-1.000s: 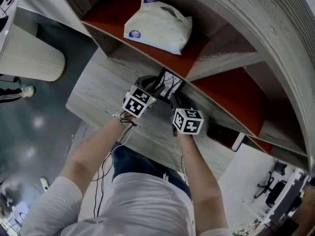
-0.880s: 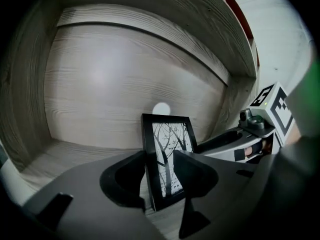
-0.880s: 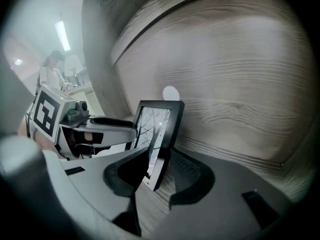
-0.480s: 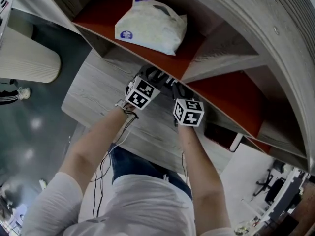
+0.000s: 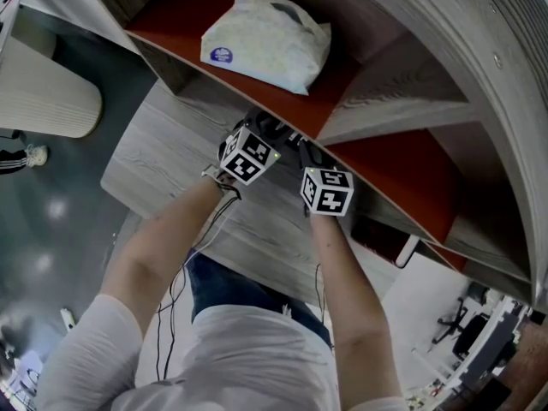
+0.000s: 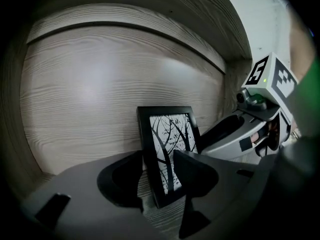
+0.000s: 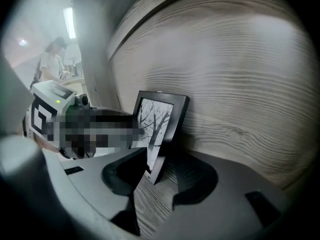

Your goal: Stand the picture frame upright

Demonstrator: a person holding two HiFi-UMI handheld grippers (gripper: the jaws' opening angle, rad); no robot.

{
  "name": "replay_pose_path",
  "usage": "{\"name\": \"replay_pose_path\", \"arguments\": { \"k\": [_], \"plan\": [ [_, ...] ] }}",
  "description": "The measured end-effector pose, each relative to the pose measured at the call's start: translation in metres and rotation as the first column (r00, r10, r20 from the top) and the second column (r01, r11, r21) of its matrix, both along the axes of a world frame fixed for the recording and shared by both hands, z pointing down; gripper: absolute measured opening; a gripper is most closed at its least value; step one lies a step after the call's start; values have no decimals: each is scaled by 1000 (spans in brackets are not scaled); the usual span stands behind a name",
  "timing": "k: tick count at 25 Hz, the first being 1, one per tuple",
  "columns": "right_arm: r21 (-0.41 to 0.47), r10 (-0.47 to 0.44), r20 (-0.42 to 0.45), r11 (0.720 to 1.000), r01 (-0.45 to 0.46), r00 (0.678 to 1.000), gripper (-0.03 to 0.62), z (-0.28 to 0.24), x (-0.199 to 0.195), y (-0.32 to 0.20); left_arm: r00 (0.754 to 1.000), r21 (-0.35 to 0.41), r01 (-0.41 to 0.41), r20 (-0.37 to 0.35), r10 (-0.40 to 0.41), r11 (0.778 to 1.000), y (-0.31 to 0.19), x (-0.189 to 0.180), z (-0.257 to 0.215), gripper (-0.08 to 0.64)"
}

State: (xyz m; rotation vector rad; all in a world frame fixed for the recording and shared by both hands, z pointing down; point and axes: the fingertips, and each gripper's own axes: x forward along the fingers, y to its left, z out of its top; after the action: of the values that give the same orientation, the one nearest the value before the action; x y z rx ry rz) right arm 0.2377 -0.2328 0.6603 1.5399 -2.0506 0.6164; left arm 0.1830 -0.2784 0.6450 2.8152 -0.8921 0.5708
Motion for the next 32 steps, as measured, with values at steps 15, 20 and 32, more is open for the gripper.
{"name": "replay_pose_path", "arguments": {
  "k": [15, 20, 32],
  "plan": [
    [-43, 68, -27, 997, -70, 997, 120, 10, 10, -2, 995, -63, 24, 100, -18, 998, 10, -6, 31, 181],
    [-47, 63, -24, 997, -64, 998, 120, 9, 13, -4, 995, -70, 22, 96, -16, 997, 6, -3, 30, 181],
    [-37, 145, 35, 989, -143, 989, 120, -2, 12, 17, 993, -125, 62, 110, -48, 990, 24, -29, 30, 183]
  ]
}}
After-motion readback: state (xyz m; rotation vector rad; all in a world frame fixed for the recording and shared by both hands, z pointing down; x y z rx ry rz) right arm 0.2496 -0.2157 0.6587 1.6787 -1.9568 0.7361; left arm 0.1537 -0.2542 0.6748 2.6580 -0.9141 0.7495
